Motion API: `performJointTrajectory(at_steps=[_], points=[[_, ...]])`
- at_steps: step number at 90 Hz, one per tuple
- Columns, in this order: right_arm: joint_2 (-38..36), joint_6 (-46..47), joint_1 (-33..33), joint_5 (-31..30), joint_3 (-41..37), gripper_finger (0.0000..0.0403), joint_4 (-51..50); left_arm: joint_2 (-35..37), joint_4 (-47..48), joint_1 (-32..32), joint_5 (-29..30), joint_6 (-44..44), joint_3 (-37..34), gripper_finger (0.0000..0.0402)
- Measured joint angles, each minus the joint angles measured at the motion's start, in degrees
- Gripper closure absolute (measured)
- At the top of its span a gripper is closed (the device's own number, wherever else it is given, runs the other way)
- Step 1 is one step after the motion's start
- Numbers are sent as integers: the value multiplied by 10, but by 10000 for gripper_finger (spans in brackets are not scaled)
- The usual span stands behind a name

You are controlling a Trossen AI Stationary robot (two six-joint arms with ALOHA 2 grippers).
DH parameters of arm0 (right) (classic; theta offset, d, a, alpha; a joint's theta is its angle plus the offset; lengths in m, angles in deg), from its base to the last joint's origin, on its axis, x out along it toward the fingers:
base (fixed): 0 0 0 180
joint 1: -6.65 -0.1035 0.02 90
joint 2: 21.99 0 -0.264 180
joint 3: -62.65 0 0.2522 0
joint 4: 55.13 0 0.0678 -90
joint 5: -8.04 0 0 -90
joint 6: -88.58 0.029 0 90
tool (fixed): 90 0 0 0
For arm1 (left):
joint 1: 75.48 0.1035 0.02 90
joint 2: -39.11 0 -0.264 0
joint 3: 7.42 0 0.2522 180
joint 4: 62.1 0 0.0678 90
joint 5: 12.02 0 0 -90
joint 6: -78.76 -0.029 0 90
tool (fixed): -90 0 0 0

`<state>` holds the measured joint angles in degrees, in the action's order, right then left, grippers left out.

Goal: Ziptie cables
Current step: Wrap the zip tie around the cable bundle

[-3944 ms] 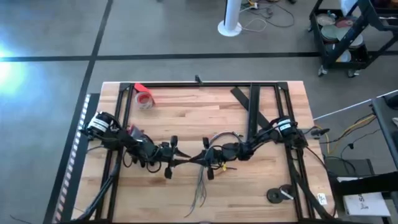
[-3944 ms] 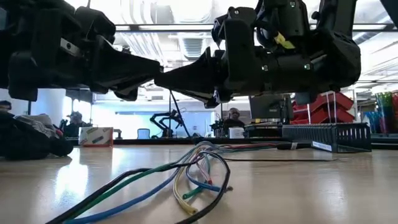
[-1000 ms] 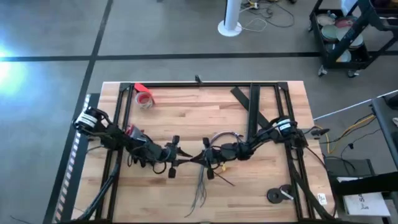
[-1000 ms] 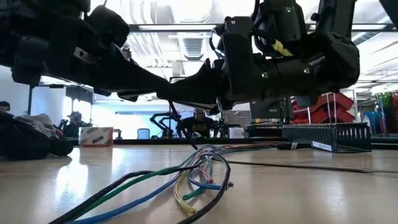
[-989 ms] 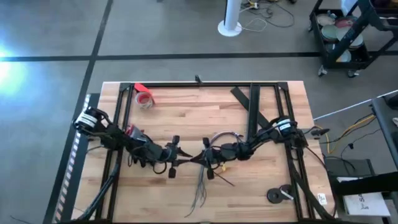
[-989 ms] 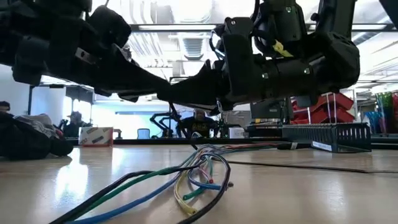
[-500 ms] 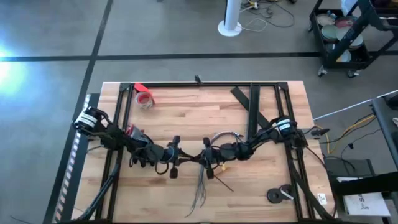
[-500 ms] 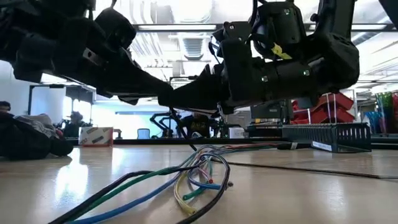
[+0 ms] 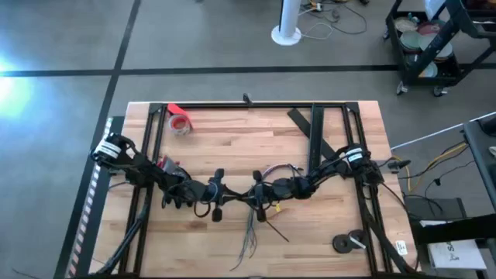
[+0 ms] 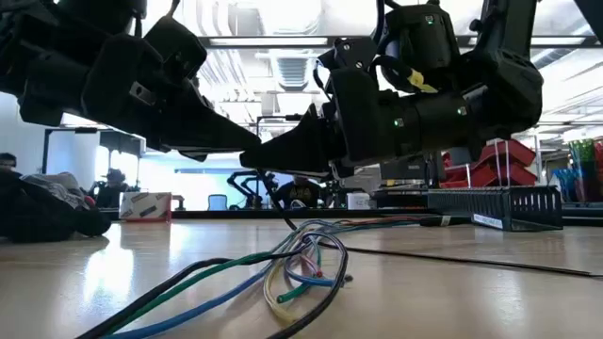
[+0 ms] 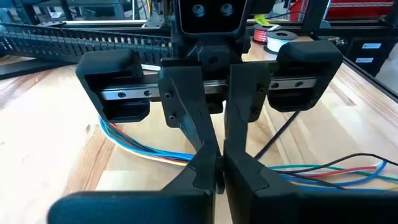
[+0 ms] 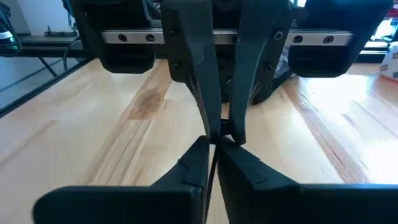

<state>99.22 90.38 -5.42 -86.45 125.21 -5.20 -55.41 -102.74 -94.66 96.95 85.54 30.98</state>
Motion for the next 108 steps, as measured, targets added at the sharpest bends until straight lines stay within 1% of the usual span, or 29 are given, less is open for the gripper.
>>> performJointTrajectory(at_steps=[11, 20, 28, 51, 59, 67, 76, 82, 90, 97, 108], points=[[0, 6, 0, 1, 0, 354, -3, 0, 0, 1, 1, 0, 0, 401], [0, 12, 1, 2, 0, 352, -7, 1, -2, 1, 2, 0, 0, 401], [0, 12, 1, 2, 0, 360, -16, 1, -2, 1, 2, 0, 0, 401], [0, 12, 1, 2, 0, 399, -25, 4, -4, 1, 2, 0, 0, 401], [0, 16, 1, 2, 0, 401, -24, 9, -2, 1, -18, -5, 0, 400], [0, 18, 1, 5, -1, 402, -25, 18, 2, 1, -40, -11, 0, 388], [0, 18, 1, 11, -1, 403, -25, 35, 21, 1, -48, -11, 0, 362], [0, 19, 2, 23, -1, 403, -25, 44, 37, 1, -52, -11, -2, 343], [0, 25, 7, 50, -1, 403, -22, 53, 39, 1, -83, -13, -12, 321], [0, 31, 15, 86, -1, 403, -21, 55, 39, 1, -109, -13, -19, 303], [0, 44, 34, 154, -1, 403, -21, 54, 32, 1, -121, -22, -23, 284]])
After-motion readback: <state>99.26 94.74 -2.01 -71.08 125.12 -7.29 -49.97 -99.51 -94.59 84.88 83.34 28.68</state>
